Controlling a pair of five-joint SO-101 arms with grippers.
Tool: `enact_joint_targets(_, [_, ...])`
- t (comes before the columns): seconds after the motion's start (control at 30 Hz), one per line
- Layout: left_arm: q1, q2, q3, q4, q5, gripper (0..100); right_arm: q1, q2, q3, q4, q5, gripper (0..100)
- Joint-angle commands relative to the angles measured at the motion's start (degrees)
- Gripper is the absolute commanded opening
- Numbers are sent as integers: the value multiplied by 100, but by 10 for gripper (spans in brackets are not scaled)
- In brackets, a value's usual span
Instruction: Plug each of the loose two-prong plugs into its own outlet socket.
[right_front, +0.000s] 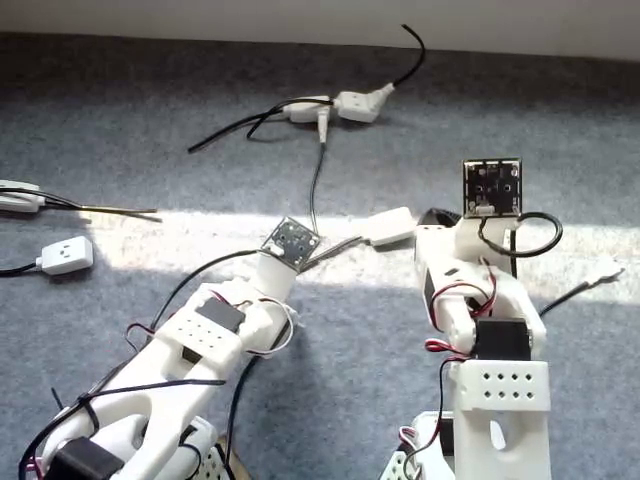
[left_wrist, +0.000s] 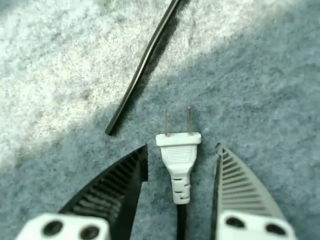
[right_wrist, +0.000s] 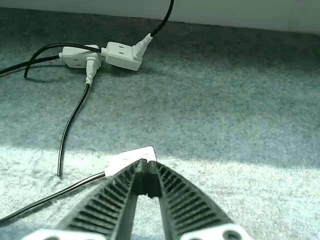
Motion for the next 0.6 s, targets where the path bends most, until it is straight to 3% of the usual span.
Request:
enact_joint_targets(0.0, [57, 13, -4, -105, 308, 171, -163, -22, -31, -119, 62, 8])
enact_joint_targets(0.23, [66, 13, 4, -88, 545, 27, -154, -22, -31, -119, 62, 8])
enact_joint_targets(0.43, [66, 22, 4, -79, 492, 28, -154, -22, -31, -48, 62, 8])
enact_joint_targets(0.57, [31, 22, 4, -79, -53, 91, -154, -22, -31, -40, 62, 8])
